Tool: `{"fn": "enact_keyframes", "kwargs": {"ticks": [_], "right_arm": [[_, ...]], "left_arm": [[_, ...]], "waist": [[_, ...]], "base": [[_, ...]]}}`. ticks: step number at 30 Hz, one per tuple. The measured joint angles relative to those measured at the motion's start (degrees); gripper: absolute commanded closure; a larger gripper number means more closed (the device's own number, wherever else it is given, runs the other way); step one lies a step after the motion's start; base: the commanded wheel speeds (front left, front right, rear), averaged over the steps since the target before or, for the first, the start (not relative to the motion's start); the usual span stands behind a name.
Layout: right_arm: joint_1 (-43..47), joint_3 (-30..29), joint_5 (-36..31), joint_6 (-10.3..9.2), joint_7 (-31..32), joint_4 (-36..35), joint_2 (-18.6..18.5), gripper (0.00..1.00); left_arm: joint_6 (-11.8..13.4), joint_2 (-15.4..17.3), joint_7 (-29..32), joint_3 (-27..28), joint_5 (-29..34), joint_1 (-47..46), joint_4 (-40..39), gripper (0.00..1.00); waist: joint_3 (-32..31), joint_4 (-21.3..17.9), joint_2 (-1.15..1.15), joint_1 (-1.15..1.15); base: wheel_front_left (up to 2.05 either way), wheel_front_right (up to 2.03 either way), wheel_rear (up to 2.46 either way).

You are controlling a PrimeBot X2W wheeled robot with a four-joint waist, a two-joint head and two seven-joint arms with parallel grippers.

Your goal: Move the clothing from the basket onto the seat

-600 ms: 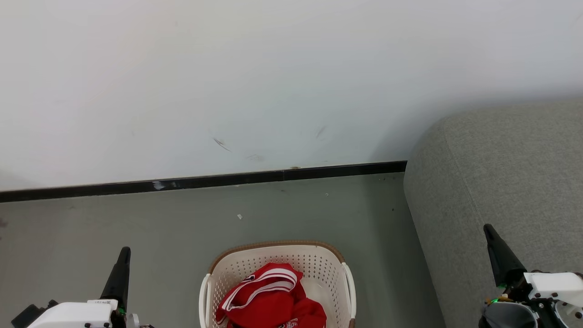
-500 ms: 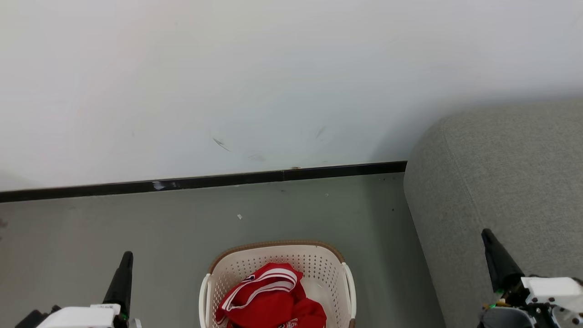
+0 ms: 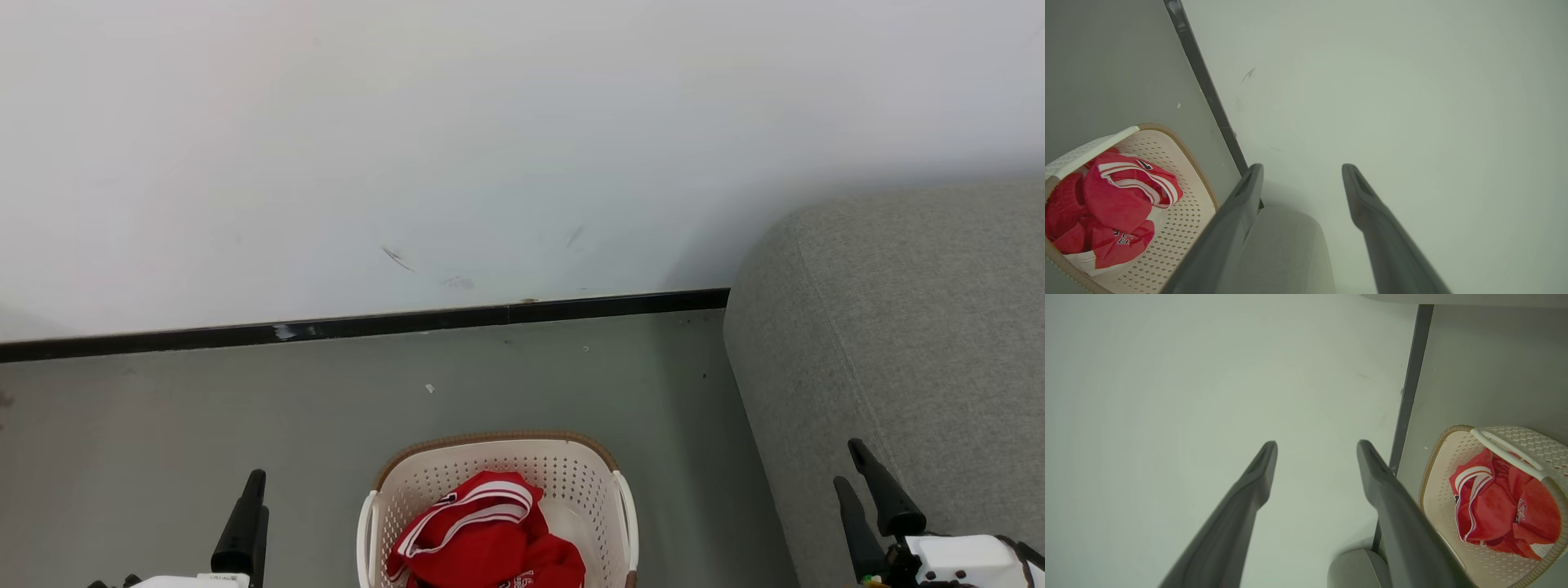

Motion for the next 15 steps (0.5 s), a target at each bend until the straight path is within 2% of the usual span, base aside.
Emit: {"fn": "enact_keyframes", "kwargs": {"ticks": [9,15], "right_arm": [[0.00,0.20,-4.85,0.00,-1.11,-0.33,0.31,0.00],[-0.02,0.19,-10.58,0.00,-1.72,-1.21,0.30,0.00]], "left_arm": [[0.00,0.13,-1.79,-1.69,3.85,-0.03,-0.59,0.00],[0.10,0.55,-3.27,-3.16,7.84,-0.15,-1.16,0.00]], "waist": [[-0.07,0.12,0.00,0.02],[-0.17,0.21,0.00,0.22]], "base": [[0.00,0.00,0.00],[0.00,0.00,0.00]]}}
